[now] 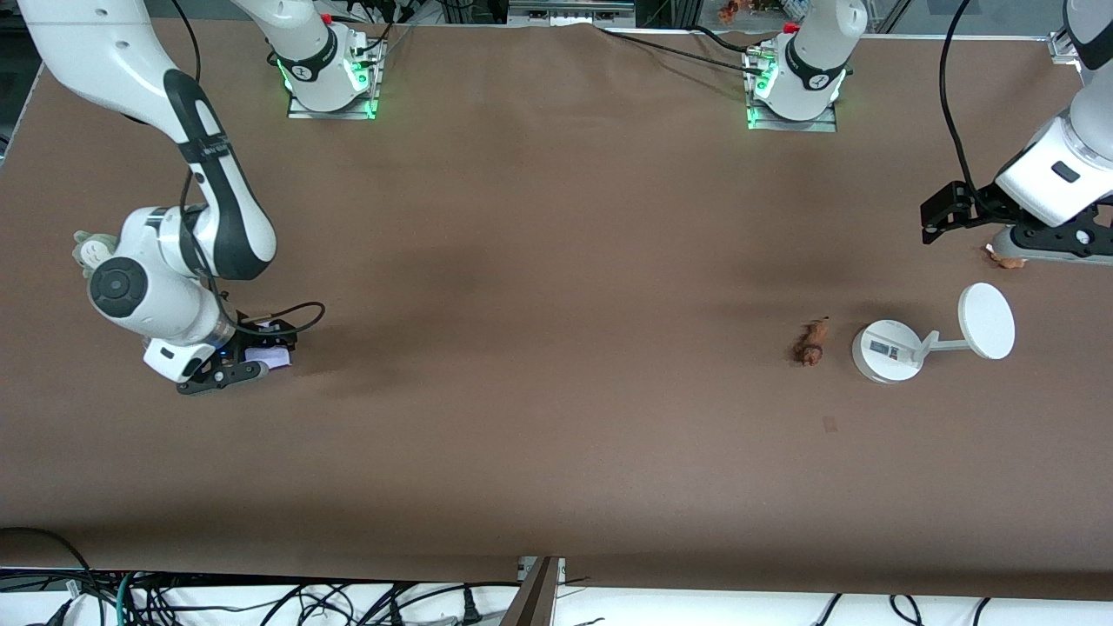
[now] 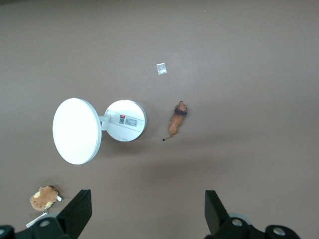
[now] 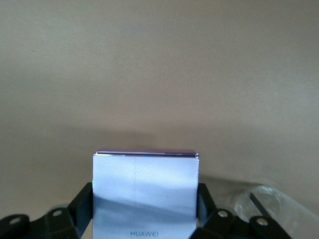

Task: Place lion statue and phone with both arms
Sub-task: 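Carry the phone toward the clear cup while the left gripper withdraws, then lower the phone box beside the clear cup and open the right gripper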

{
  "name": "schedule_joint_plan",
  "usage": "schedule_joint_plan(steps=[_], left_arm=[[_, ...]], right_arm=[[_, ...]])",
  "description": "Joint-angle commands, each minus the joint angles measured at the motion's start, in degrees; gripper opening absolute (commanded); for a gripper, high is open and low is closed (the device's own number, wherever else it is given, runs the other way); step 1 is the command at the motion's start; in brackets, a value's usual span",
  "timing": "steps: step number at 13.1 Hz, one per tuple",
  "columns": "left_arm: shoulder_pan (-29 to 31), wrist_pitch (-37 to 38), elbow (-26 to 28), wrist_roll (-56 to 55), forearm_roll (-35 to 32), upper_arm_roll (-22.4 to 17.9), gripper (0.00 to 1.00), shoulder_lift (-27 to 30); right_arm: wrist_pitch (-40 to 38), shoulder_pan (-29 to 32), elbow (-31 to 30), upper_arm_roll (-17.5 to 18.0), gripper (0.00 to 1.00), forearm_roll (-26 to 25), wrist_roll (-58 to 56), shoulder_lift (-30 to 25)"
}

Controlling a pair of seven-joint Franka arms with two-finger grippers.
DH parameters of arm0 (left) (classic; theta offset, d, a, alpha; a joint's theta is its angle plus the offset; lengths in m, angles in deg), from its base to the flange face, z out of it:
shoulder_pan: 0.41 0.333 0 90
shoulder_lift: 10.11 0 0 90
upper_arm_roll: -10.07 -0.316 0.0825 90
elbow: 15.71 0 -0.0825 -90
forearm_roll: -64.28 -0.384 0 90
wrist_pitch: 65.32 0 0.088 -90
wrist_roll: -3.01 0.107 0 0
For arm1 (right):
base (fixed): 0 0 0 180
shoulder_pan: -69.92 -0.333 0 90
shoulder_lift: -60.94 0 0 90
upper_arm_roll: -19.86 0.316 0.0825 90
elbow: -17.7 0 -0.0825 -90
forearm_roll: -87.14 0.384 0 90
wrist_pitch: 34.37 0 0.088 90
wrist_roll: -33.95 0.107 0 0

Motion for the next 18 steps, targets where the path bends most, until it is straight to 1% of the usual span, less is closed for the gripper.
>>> schedule_joint_plan(steps=[1, 4, 6, 8, 11, 13, 14, 15, 16, 17, 18], left_arm=[[-0.8, -0.9, 1.3, -0.7, -1.1, -0.7, 1.0, 0.7], [-0.7, -0.8, 1.3, -0.2, -1.1, -0.7, 1.0, 0.7], [-0.5, -0.2, 1.3, -0.2, -0.8, -0.7, 1.0, 0.3], [-0.5, -0.1, 1.3, -0.3, -0.8, -0.7, 1.0, 0.3], [-0.9, 0.3, 1.3, -0.2, -0.8, -0.6, 1.0, 0.4], [-1.0, 0.5, 1.3, -0.2, -0.8, -0.6, 1.0, 0.4], [-1.0, 1.3, 1.3, -0.3, -0.8, -0.6, 1.0, 0.4], [-1.0, 1.5, 1.3, -0.9, -0.8, -0.6, 1.0, 0.4], [-1.0, 1.5, 1.3, -1.0, -0.7, -0.6, 1.0, 0.4], [-1.0, 1.5, 1.3, -1.0, -0.7, -0.6, 1.0, 0.4], [-1.0, 1.5, 1.3, -1.0, -0.7, -0.6, 1.0, 0.4]], right_arm=[[6.8, 1.0, -2.3, 0.3, 0.0, 1.0, -1.9, 1.6], [10.6, 1.7, -2.7, 0.3, 0.0, 1.0, -1.7, 3.6], [10.5, 2.0, -2.7, 0.4, 0.0, 1.3, -0.7, 3.7], [10.3, 2.0, -2.7, 0.4, 0.0, 3.6, 0.6, 3.7], [10.1, 1.9, -2.7, 0.5, 0.0, 3.8, 3.5, 3.7], [10.0, 1.9, -2.7, 0.5, 0.01, 3.8, 3.5, 3.8], [10.0, 1.9, -2.6, 0.5, 0.41, 3.8, 3.6, 3.7], [10.0, 1.9, -2.6, 0.6, 0.74, 3.8, 3.6, 3.7], [10.0, 1.9, -2.5, 0.6, 0.88, 3.8, 3.5, 3.7], [10.0, 1.9, -2.5, 0.6, 0.99, 3.8, 3.4, 3.6], [9.8, 1.9, -2.4, 0.6, 0.99, 3.8, 3.2, 3.4]])
